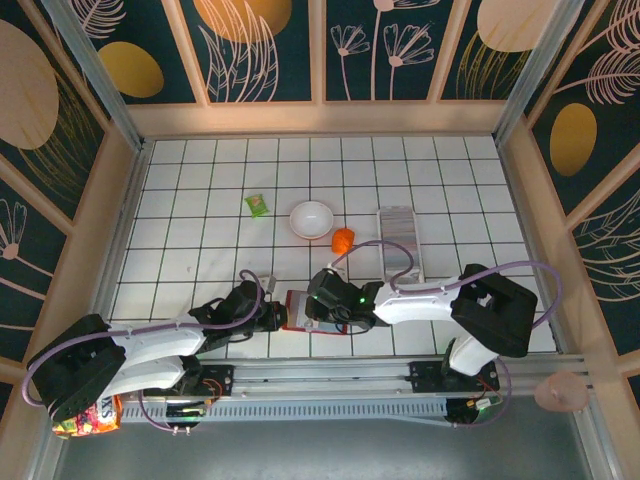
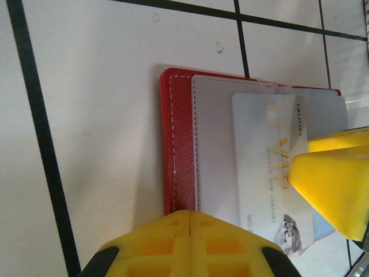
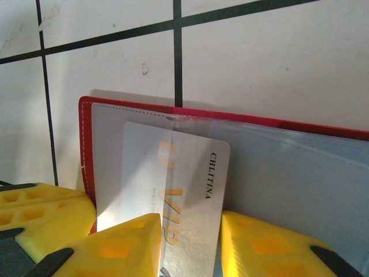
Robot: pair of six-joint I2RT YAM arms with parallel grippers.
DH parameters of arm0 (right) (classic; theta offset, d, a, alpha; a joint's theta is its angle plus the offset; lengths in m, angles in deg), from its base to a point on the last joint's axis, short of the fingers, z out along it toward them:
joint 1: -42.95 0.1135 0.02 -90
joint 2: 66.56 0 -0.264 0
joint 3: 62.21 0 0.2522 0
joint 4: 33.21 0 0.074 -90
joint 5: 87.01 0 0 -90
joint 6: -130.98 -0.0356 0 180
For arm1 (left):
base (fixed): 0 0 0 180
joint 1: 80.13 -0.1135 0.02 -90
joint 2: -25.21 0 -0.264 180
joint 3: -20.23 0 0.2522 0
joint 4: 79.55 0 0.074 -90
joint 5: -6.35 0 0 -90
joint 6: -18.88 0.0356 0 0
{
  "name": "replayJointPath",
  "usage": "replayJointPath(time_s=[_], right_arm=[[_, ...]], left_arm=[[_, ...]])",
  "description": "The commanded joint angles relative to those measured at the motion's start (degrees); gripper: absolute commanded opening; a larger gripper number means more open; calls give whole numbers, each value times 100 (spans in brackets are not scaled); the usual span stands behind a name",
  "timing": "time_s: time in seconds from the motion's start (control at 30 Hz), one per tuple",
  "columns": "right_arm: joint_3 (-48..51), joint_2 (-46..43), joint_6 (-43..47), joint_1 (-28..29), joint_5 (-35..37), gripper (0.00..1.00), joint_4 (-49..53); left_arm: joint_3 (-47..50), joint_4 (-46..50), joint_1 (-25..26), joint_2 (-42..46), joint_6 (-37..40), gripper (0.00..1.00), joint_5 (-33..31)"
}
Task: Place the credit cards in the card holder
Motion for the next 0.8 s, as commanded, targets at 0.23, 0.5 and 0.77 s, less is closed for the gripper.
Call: replayJointPath(time_s=[0.23,0.5,0.77], right_arm=[[-386,259,249,159,58,27,189],[-473,306,305,197,-3,27,31],[-474,122,326,233,298,30,495]], left_arm=[[143,170,32,-82,-61,0,-19],[173,106,34,-62,-99,0,7],[191,141,30,-1,-103,0,-8]])
